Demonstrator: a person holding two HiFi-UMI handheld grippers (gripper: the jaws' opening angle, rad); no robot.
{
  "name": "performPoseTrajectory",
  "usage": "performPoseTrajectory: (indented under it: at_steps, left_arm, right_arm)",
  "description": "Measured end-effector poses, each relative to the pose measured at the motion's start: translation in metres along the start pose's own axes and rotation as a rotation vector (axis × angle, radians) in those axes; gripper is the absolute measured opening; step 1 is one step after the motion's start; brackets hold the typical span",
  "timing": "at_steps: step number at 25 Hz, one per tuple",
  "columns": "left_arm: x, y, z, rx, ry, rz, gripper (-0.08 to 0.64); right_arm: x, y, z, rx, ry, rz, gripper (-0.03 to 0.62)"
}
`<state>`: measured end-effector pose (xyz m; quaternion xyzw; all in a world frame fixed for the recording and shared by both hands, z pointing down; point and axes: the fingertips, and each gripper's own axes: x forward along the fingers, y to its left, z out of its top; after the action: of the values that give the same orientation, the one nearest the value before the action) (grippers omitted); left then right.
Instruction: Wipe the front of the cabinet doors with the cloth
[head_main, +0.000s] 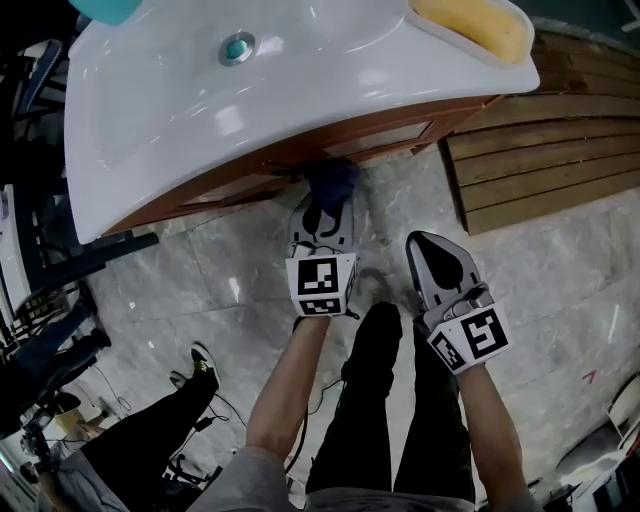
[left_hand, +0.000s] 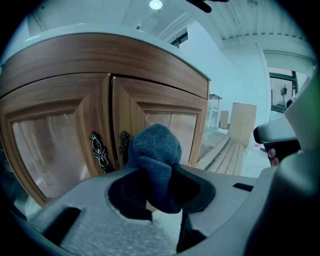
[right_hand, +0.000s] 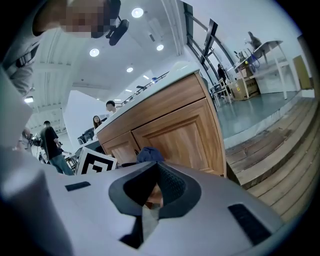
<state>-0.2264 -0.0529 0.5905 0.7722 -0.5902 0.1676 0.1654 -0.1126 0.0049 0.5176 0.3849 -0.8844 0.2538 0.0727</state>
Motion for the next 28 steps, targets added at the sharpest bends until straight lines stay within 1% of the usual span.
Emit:
performPoseTrajectory:
  at_steps: [8,15,21,28]
  left_arm:
    - [0.016,0.006,-0.005,0.022,0.007,-0.034,0.106]
    - [0.022,0.015,-0.005,-0.042,0.01,-0.011,0.106]
    - [0.025,0.015,-0.003,-0.052,0.01,0.017,0.104]
    - [0.036,0.01,-0.002,-0.058,0.03,0.007,0.104]
  right_arm:
    - [0.013,-0.006,-0.005,0.016,-0.01,-0.021,0.012]
    - [0.02,-0.009,-0.006,0.033,-0.017,-0.027,0.011]
    - [0.015,-0.018,-0.006,0.037,-0.015,-0.032,0.011]
    - [0.009,-0.033,-0.002,0.043,-0.022,-0.046,0.011]
